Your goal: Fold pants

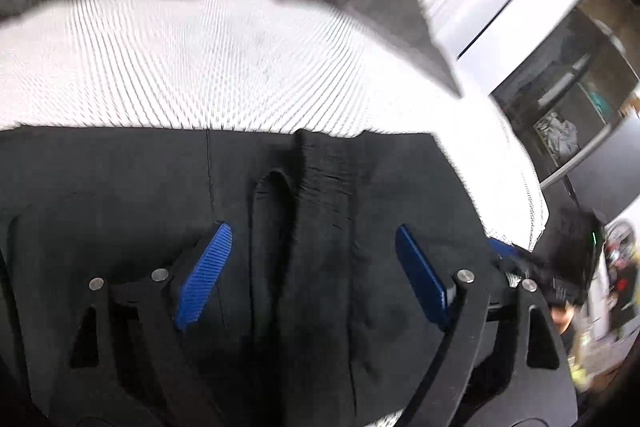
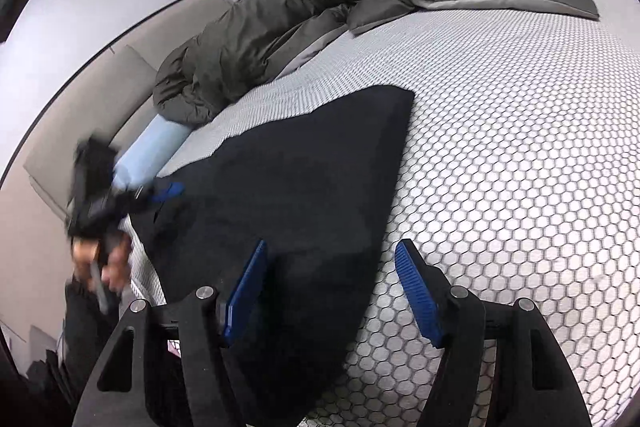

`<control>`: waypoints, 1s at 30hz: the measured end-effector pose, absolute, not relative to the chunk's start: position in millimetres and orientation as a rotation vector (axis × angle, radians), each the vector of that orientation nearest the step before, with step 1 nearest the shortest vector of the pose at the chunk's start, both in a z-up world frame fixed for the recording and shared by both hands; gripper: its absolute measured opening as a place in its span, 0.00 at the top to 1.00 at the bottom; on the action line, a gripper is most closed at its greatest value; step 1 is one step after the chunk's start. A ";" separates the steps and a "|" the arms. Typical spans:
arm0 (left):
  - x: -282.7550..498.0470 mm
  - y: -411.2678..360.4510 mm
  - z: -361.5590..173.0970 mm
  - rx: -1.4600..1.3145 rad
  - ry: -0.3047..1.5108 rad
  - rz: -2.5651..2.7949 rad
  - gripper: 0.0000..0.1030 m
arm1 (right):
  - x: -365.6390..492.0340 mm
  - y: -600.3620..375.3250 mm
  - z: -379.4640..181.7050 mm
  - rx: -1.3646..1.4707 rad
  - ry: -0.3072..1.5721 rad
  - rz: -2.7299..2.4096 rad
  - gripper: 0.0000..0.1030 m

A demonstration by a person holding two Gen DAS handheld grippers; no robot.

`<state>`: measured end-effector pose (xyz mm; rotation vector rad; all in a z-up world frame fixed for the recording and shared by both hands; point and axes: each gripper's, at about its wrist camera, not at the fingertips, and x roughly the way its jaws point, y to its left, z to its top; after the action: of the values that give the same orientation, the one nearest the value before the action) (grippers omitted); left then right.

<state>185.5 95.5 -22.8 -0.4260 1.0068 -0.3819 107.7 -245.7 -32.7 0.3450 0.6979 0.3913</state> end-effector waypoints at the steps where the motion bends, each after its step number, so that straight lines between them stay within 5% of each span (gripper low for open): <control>1: 200.4 95.5 -32.7 -0.455 1.069 -0.391 0.20 | 108.4 -242.8 -33.1 0.334 0.701 0.393 0.34; 5: 227.0 95.8 -49.6 -0.496 1.106 -0.411 0.21 | 109.8 -237.1 -33.3 0.332 0.706 0.400 0.34; 8: 231.2 93.2 -46.7 -0.493 1.075 -0.417 0.47 | 112.2 -236.1 -34.4 0.326 0.709 0.396 0.34; 11: 225.2 91.5 -34.4 -0.422 0.991 -0.404 0.84 | 113.4 -236.6 -37.2 0.326 0.714 0.393 0.34; 15: 211.3 113.0 -13.7 -0.492 0.896 -0.420 0.91 | 110.7 -235.6 -35.4 0.320 0.711 0.393 0.34; 20: 194.1 136.6 13.7 -0.511 0.811 -0.380 0.90 | 110.7 -234.0 -35.9 0.314 0.707 0.395 0.34; 26: 207.2 134.5 -18.1 -0.403 0.977 -0.195 0.83 | 114.3 -239.7 -39.9 0.320 0.723 0.375 0.34; 28: 195.7 134.8 -7.5 -0.378 0.942 -0.200 0.63 | 113.0 -244.0 -39.9 0.326 0.729 0.367 0.34; 30: 176.3 132.9 4.2 -0.381 0.885 -0.198 0.30 | 109.0 -246.9 -39.9 0.336 0.748 0.371 0.34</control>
<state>176.3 132.9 4.2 -0.3807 0.8846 -0.1978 109.0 -246.9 -39.9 0.3357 0.7484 0.3705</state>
